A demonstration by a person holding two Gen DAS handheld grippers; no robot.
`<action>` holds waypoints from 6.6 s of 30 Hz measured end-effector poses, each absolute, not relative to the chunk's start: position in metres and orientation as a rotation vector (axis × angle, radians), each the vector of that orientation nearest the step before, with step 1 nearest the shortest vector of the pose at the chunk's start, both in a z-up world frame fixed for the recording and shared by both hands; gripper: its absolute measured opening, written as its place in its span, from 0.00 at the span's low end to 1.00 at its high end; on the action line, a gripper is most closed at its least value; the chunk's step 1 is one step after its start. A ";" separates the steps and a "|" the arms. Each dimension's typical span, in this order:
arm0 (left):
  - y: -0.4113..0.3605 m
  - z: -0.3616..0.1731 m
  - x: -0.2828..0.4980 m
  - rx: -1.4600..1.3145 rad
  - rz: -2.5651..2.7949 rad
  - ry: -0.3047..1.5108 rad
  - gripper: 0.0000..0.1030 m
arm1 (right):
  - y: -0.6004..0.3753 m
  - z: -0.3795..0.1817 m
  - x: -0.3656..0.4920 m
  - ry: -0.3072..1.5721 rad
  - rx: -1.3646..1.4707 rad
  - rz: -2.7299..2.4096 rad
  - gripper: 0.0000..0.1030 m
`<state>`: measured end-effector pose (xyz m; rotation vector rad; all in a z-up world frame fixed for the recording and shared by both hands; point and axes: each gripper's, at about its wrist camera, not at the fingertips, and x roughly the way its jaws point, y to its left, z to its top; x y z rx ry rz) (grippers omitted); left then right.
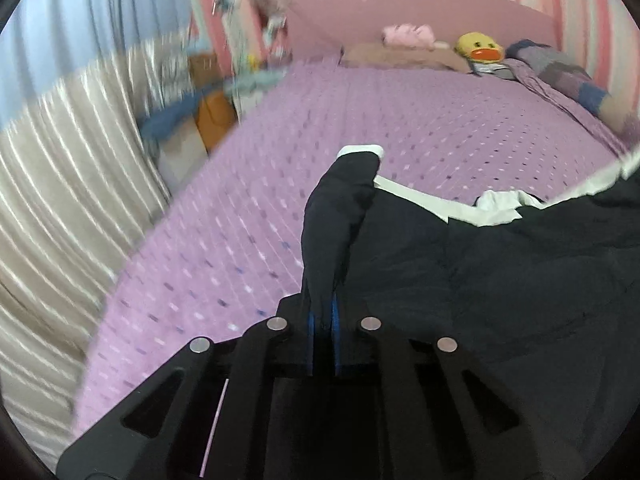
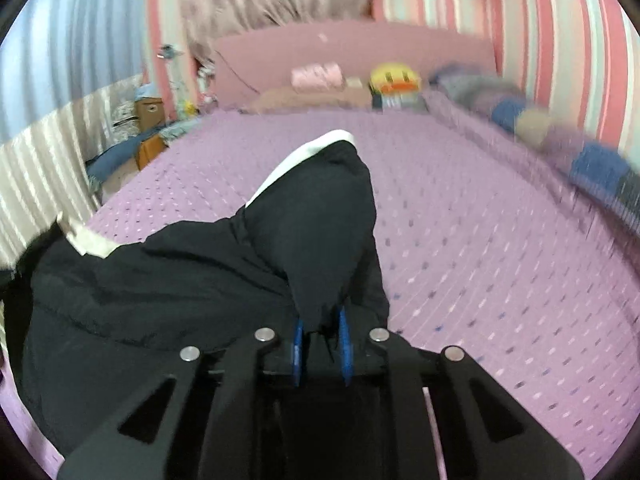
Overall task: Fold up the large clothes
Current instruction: 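Lower the folded hem onto the jacket and open both tools, then press the folded jacket flat with both open tools, then lift both tools off the jacket and move the right tool onto its folded edge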
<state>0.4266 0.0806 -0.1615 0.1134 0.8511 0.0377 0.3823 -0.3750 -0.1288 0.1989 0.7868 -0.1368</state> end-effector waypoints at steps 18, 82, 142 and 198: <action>0.047 -0.148 0.386 0.088 0.189 0.743 0.92 | -0.345 -0.115 0.358 0.720 0.295 -0.206 0.87; -0.015 -0.269 0.478 0.007 0.261 0.891 0.97 | -0.314 -0.198 0.458 0.802 0.208 -0.400 0.98; 0.059 -0.286 0.454 0.046 0.173 0.863 0.97 | -0.396 -0.230 0.411 0.774 0.326 -0.205 0.98; 0.110 -0.243 0.275 0.130 0.066 0.979 0.97 | -0.374 -0.246 0.288 1.090 0.334 0.158 0.47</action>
